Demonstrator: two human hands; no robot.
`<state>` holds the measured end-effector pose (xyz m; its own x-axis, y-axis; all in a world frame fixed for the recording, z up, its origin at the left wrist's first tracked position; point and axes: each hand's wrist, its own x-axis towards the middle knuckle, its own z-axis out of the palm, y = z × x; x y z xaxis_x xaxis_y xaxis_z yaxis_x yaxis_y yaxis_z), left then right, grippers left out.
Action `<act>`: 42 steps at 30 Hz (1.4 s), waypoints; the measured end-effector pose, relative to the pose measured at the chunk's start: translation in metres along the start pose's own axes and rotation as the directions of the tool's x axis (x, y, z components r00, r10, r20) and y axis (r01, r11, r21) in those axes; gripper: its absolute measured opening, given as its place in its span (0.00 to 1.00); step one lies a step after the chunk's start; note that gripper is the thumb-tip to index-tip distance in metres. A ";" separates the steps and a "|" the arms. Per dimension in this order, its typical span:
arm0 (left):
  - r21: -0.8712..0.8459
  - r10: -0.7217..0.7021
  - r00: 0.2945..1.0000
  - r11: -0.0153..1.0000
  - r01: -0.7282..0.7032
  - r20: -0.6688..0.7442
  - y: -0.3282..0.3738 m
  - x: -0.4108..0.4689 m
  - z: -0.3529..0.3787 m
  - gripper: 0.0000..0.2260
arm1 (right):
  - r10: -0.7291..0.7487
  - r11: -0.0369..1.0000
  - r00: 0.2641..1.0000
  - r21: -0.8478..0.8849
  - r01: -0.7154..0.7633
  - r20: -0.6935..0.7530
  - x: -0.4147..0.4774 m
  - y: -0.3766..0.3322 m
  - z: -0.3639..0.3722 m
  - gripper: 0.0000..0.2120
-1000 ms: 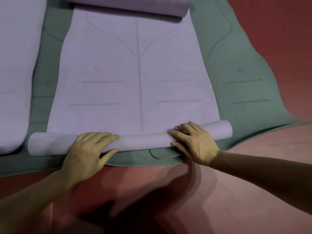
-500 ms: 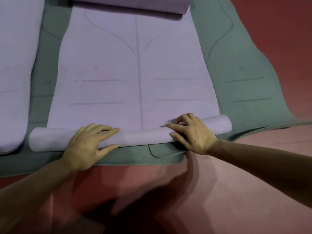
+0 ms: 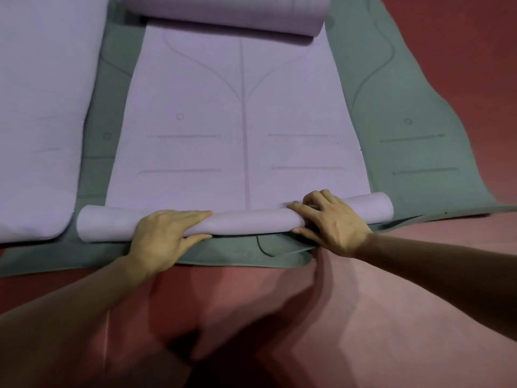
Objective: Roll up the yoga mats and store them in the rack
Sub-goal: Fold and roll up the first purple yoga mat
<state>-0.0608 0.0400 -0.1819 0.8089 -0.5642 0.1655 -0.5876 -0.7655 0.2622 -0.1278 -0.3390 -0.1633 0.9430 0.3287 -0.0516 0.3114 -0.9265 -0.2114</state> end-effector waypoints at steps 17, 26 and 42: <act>-0.048 0.073 0.985 0.997 -0.066 0.158 0.011 -0.011 -0.003 0.30 | -0.070 0.998 0.998 0.002 0.070 -0.006 -0.019 0.013 0.006 0.26; -0.070 0.173 0.985 0.983 -0.171 0.011 0.015 -0.010 0.006 0.22 | -0.106 0.988 0.994 -0.106 0.110 0.040 0.001 0.027 0.003 0.28; -0.160 0.086 0.915 0.987 -0.024 0.394 -0.006 0.030 -0.003 0.38 | 0.006 0.990 0.988 -0.143 0.017 0.157 -0.008 0.002 0.000 0.30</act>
<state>-0.0325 0.0285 -0.1757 0.6813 -0.7041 -0.2003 -0.5959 -0.6924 0.4069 -0.1348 -0.3435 -0.1630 0.9145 0.3483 -0.2057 0.3411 -0.9374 -0.0707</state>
